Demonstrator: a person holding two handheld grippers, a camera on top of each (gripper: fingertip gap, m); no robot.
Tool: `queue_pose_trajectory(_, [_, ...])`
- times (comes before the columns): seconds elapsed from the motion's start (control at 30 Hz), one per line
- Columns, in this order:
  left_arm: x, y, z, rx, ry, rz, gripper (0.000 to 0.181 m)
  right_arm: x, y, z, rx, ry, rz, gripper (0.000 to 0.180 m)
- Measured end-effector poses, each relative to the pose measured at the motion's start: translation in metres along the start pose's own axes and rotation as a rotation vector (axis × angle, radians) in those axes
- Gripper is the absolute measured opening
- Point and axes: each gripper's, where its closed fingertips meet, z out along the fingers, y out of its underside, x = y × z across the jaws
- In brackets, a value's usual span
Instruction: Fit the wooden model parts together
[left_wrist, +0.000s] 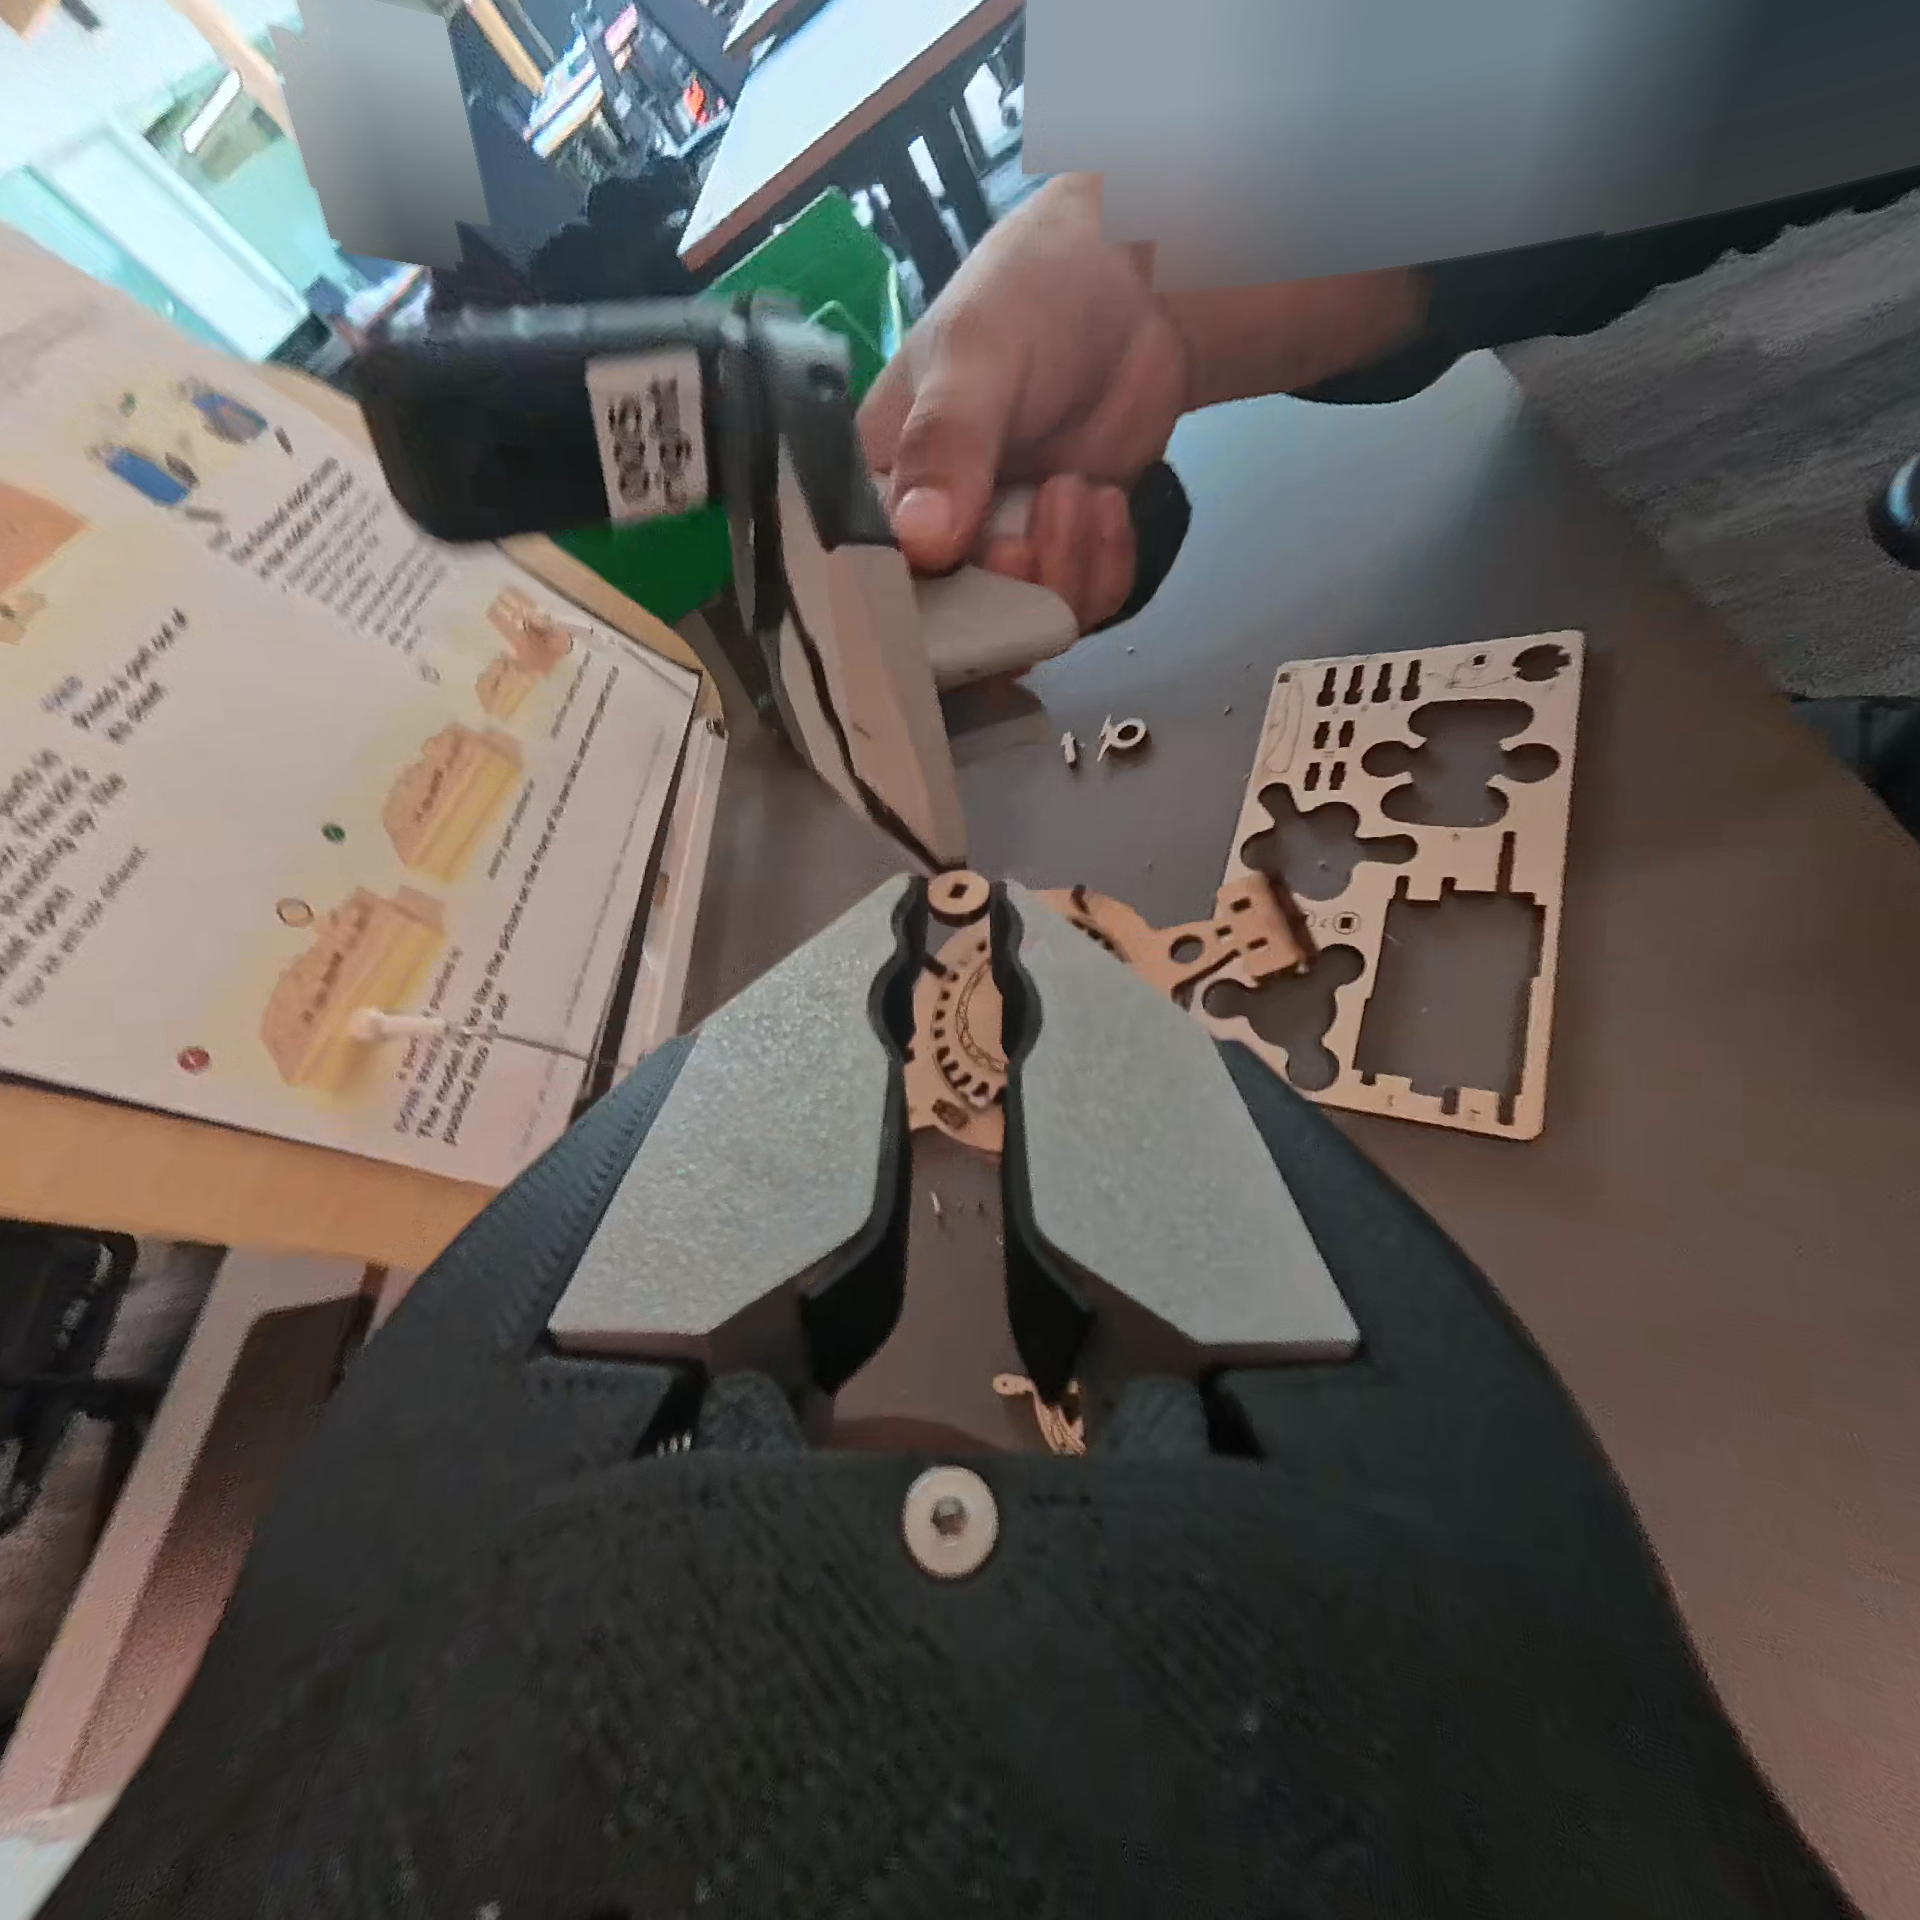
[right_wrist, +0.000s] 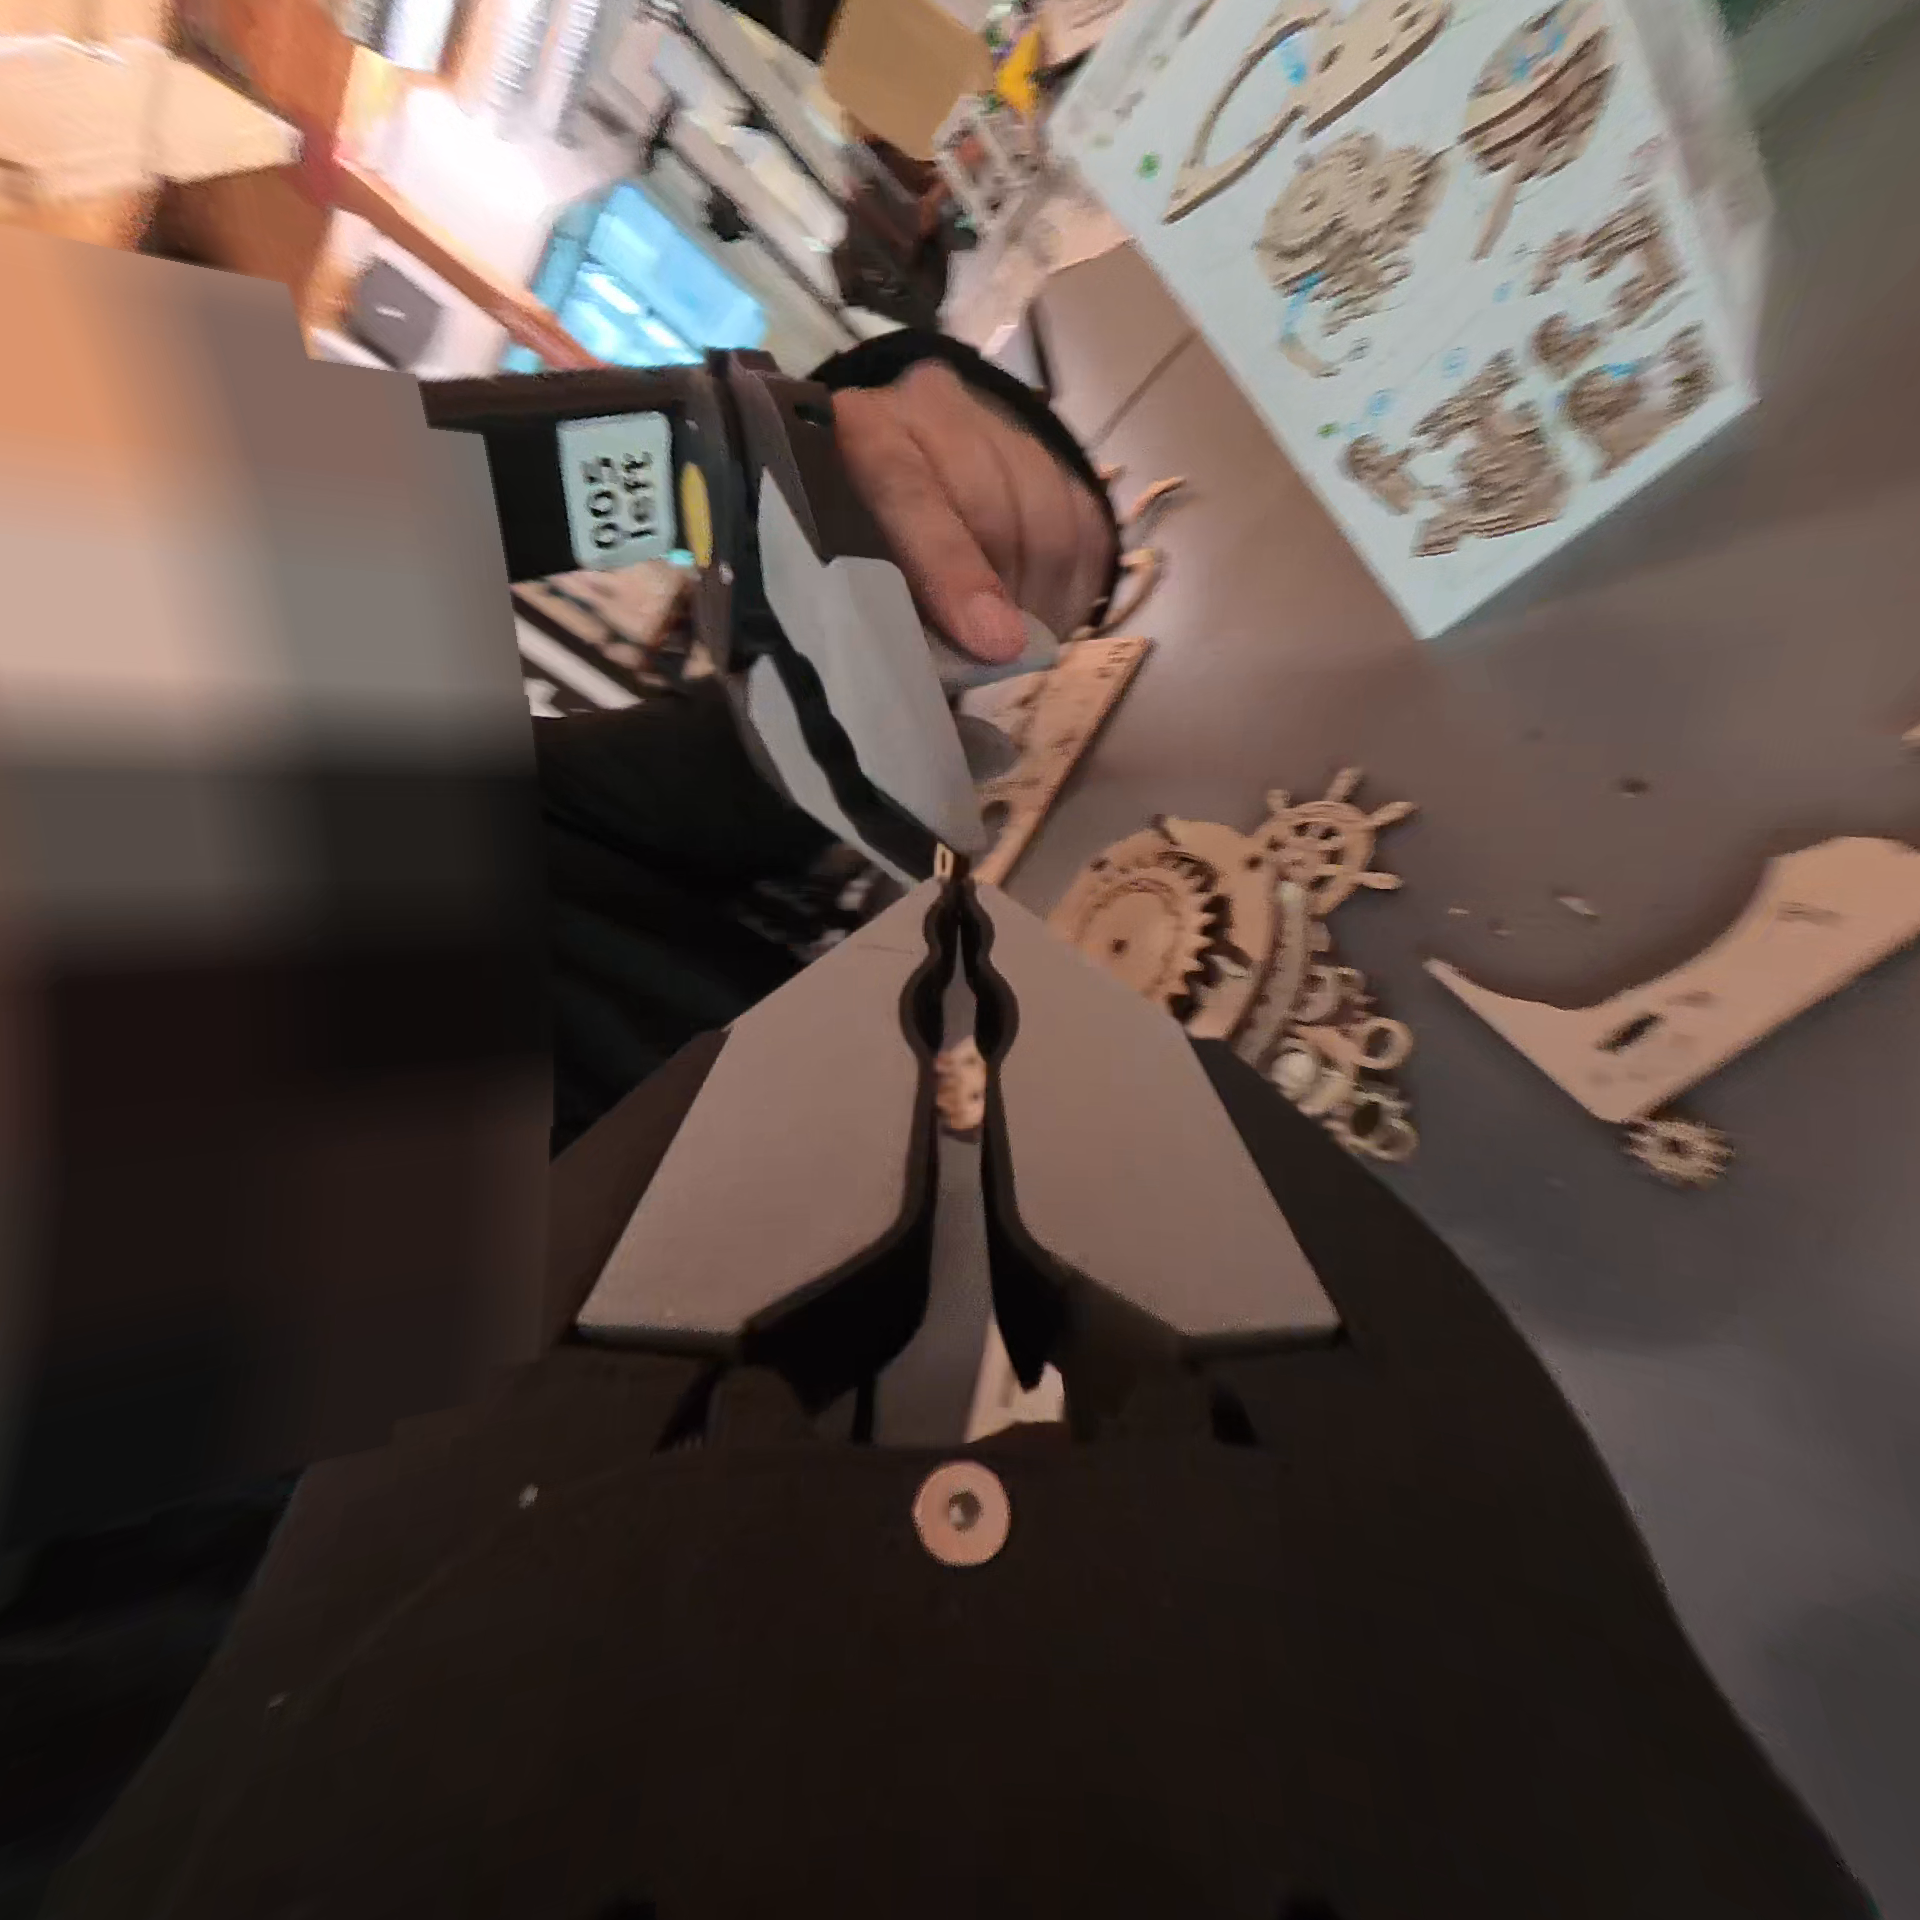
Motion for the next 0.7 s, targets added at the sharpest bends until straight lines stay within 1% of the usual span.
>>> queue_pose_trajectory(0.07, [-0.004, 0.011, 0.003, -0.028, -0.017, -0.065, 0.01, 0.015, 0.001, -0.007, -0.004, 0.169, -0.089, 0.0])
queue_pose_trajectory(0.13, [-0.005, 0.018, 0.006, -0.054, -0.011, -0.144, 0.009, 0.023, 0.003, -0.011, -0.018, 0.315, -0.184, 0.006])
queue_pose_trajectory(0.2, [-0.002, 0.021, 0.009, -0.073, 0.011, -0.211, 0.009, 0.02, 0.001, -0.01, -0.026, 0.394, -0.284, 0.01])
queue_pose_trajectory(0.3, [0.007, 0.022, 0.014, -0.083, 0.082, -0.319, 0.009, 0.012, 0.002, -0.004, -0.09, 0.486, -0.475, 0.004])
queue_pose_trajectory(0.37, [0.013, 0.024, 0.015, -0.078, 0.137, -0.367, 0.009, 0.014, 0.004, -0.006, -0.146, 0.571, -0.548, 0.004])
queue_pose_trajectory(0.47, [0.013, 0.034, 0.017, -0.108, 0.141, -0.369, 0.01, 0.014, 0.01, -0.004, -0.192, 0.581, -0.558, 0.0])
queue_pose_trajectory(0.7, [0.012, 0.033, 0.018, -0.105, 0.137, -0.338, 0.011, 0.021, 0.021, 0.002, -0.228, 0.552, -0.512, 0.0])
